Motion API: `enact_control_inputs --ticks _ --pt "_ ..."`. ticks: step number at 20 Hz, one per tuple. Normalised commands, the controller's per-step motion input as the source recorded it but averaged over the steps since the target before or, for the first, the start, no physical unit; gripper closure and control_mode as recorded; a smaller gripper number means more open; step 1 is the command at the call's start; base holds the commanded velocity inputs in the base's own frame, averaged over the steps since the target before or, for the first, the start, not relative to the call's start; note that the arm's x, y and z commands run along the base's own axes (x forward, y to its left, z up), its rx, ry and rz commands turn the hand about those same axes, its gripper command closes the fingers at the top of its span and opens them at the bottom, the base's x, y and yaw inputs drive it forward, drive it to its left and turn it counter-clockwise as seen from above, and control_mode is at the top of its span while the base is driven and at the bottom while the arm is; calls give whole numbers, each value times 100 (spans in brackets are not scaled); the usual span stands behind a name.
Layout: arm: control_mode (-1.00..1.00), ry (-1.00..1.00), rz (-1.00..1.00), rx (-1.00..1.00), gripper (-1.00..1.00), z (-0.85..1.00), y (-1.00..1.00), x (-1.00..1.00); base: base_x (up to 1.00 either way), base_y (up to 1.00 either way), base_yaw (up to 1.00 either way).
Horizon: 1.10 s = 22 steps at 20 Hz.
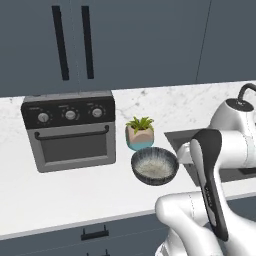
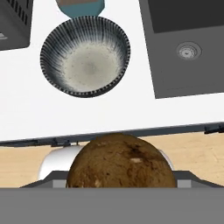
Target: Pick the mushroom from the sink and place it in the bowl. Then pick the bowl and place it in the microwave. Then close the microwave door and press the start button.
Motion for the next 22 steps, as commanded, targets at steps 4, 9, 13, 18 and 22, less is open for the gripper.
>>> enact_control_inputs --ticks 4,9,13,18,22 --pt "100 0 0 0 100 0 0 0 80 8 0" --pt "-100 0 0 0 100 -9 41 95 0 0 0" --pt "-100 0 0 0 100 -33 36 90 0 0 0" --pt "-100 -1 0 0 100 -53 9 44 0 0 0" --pt "-100 0 0 0 100 -44 9 27 0 0 0"
